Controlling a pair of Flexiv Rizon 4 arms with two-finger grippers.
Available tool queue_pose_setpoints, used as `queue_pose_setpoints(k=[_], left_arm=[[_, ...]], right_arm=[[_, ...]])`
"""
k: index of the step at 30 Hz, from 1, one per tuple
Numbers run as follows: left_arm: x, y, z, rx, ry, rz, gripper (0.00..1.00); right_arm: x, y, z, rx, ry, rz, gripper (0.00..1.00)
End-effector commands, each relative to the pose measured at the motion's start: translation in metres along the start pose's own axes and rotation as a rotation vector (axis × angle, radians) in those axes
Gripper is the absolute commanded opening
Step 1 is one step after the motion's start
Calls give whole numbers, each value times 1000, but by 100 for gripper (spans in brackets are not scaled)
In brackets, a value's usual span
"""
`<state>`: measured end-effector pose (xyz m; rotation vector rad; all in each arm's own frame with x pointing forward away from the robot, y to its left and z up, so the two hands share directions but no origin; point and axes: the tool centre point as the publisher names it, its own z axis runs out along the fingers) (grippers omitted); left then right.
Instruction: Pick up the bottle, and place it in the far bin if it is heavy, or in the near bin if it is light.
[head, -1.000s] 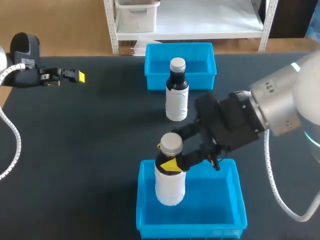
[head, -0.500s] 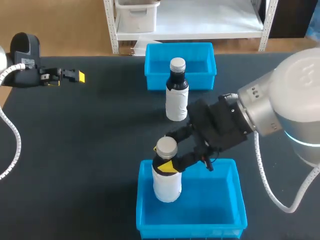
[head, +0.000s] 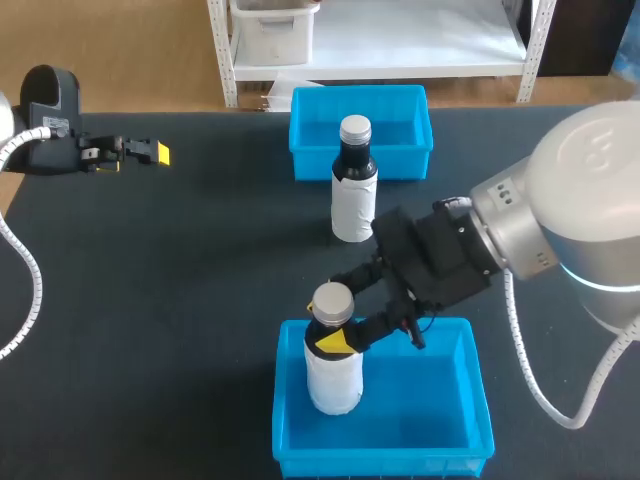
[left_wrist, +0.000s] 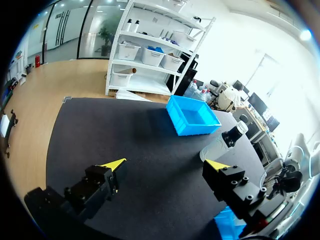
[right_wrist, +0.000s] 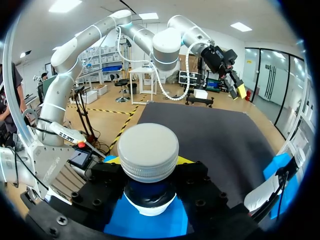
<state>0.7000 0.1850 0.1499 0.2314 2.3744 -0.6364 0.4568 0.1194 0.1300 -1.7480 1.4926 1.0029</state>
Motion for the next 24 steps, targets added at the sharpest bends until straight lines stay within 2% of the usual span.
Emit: queue_pose_setpoints(k=[1,2,3,6,7,8,12,17,24], left_arm=[[0,0,0,0,0,0,100],[0,0,0,0,0,0,100],[0,0,0,0,0,0,100],[0,0,0,0,0,0,100],[0,0,0,0,0,0,100],[0,0,0,0,0,0,100],[0,0,0,0,0,0,100],[0,0,0,0,0,0,100],[0,0,0,0,0,0,100]], right_arm=[[3,-2,3,-8,4,0,22],[3,-2,3,-10,8,0,25],[4,-2,4,-11,12,0,37],[5,-3,4,-16,20,4,57],[6,-3,4,-18,22,9,73],[7,-3,5,-19,26,12,100],[8,-4,3,-18,37,24,100],[13,-8,-12,5,59,53,100],[31,-12,-57,42,82,116,100]])
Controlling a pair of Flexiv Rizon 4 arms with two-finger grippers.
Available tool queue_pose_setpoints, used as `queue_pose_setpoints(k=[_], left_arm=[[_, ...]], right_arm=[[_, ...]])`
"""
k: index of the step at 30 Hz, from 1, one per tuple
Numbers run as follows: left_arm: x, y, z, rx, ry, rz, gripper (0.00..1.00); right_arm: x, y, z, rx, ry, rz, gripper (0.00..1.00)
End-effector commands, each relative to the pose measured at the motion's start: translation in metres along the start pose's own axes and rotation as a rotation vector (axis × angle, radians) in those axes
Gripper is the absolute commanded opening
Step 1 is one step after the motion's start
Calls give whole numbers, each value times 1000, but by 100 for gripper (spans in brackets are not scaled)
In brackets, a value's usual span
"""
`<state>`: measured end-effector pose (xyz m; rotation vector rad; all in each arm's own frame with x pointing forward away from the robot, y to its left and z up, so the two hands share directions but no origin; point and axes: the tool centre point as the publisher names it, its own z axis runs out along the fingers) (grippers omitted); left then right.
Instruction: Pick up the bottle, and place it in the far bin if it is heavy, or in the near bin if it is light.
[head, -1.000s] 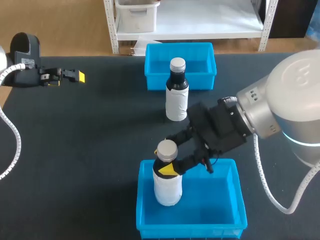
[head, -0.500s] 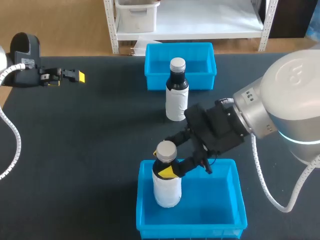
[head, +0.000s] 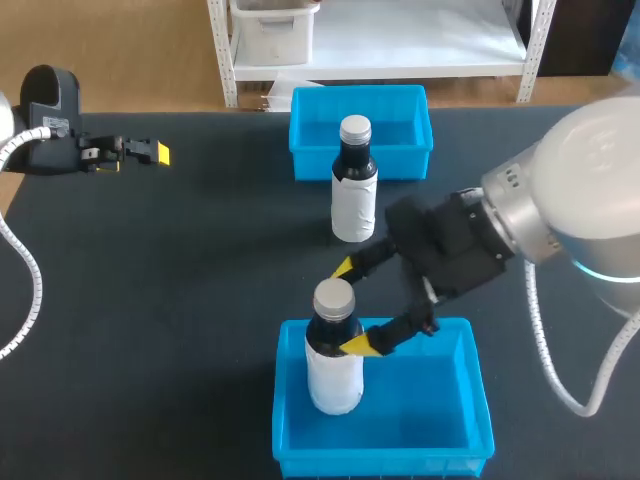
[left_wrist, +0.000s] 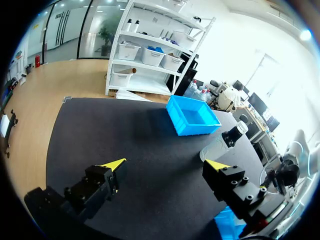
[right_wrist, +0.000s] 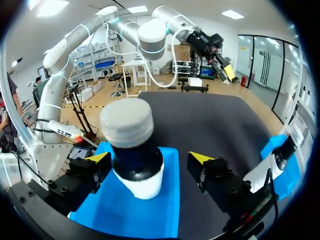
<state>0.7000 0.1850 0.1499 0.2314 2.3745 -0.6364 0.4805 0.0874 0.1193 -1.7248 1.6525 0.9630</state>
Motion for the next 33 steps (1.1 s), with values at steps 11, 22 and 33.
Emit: queue_pose_setpoints(k=[11,22,33], left_arm=[[0,0,0,0,0,0,100],[0,0,0,0,0,0,100],[0,0,0,0,0,0,100]], right_arm=[[38,-63,-105,138,13,94,100],[41,-176,-135,223,37,40,100],[39,-242,-105,197,-10,31,100]])
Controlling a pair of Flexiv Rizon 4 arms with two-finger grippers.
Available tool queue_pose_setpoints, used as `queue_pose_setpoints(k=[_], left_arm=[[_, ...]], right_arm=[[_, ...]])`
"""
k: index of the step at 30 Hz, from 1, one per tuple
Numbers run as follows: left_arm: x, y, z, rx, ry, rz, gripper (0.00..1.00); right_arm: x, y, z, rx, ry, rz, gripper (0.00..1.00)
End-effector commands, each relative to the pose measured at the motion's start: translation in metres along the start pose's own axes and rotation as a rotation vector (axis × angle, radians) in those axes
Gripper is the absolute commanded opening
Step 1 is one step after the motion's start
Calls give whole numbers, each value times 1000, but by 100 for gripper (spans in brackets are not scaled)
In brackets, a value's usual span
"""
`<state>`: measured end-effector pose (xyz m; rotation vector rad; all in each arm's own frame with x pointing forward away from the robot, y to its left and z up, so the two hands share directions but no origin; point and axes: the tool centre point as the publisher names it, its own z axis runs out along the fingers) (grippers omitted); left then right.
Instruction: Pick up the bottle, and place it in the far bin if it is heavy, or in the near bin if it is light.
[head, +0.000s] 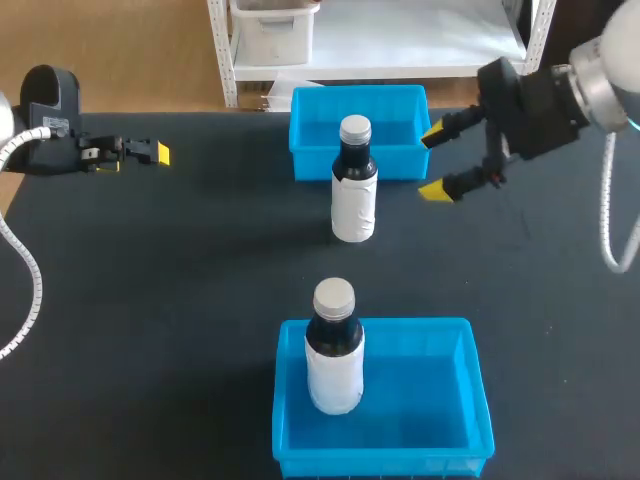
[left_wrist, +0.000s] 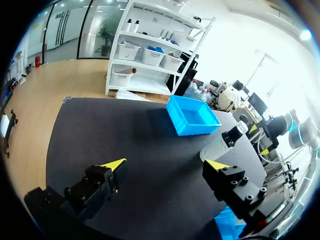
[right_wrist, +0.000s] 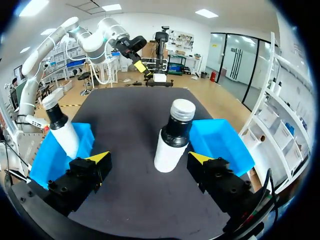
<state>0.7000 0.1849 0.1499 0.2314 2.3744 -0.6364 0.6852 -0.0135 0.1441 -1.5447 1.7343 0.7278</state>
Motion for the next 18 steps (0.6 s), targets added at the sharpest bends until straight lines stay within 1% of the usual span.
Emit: queue_pose_setpoints(k=[1,5,9,18], left_arm=[[0,0,0,0,0,0,100],[0,0,0,0,0,0,100],[0,0,0,0,0,0,100],[0,0,0,0,0,0,100]], right_arm=[[0,-48,30,-53,-27,1,100],[-5,-62,43,-56,-47,3,100],[-11,-69,51,-64,-60,2,100],[-24,-61,66,-101,-87,-5,100]])
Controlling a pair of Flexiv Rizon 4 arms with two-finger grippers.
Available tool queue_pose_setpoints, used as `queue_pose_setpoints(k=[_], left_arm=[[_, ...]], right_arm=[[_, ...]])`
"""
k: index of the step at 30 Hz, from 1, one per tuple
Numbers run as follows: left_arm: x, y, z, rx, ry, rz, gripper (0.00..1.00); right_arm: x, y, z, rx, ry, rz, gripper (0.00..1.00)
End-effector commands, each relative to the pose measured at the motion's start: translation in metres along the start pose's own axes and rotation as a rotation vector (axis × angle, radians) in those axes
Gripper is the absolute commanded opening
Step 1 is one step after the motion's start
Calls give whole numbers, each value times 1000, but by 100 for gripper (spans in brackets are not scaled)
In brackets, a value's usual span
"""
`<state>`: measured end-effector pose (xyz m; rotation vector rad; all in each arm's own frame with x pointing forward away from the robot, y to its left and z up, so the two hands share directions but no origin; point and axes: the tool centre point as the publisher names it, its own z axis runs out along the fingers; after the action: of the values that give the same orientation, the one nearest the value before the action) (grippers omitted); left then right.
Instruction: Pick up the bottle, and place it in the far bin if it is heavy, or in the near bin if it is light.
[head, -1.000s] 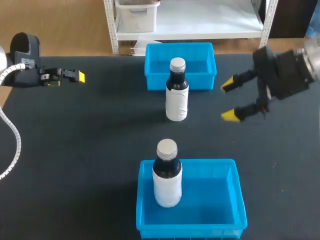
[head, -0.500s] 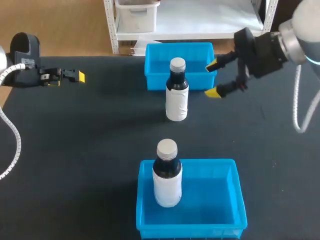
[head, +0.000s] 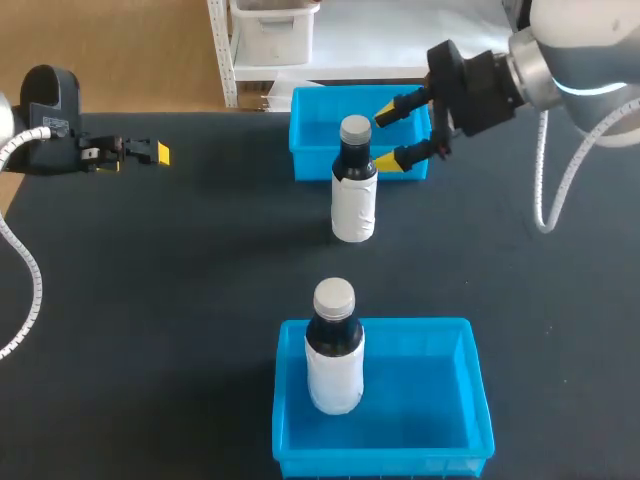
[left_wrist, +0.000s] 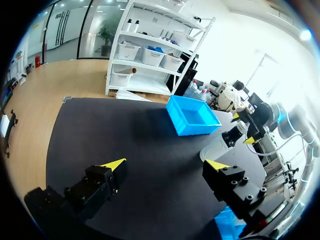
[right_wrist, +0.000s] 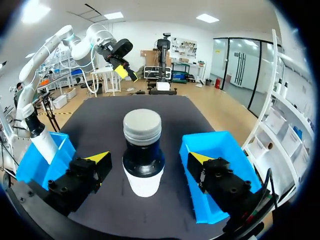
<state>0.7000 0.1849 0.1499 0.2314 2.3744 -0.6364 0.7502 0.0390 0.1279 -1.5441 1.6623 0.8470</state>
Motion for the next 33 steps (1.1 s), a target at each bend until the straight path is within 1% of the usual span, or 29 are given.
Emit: queue_pose_setpoints(k=[1,14,31,33], left_arm=[[0,0,0,0,0,0,100],[0,0,0,0,0,0,100],[0,0,0,0,0,0,100],[0,0,0,0,0,0,100]], right_arm=[[-3,-3,8,-33,-7,1,100],[-10,5,26,-47,-25,25,100],[-10,5,37,-66,-46,44,100],[-10,5,37,-69,-49,44,87]])
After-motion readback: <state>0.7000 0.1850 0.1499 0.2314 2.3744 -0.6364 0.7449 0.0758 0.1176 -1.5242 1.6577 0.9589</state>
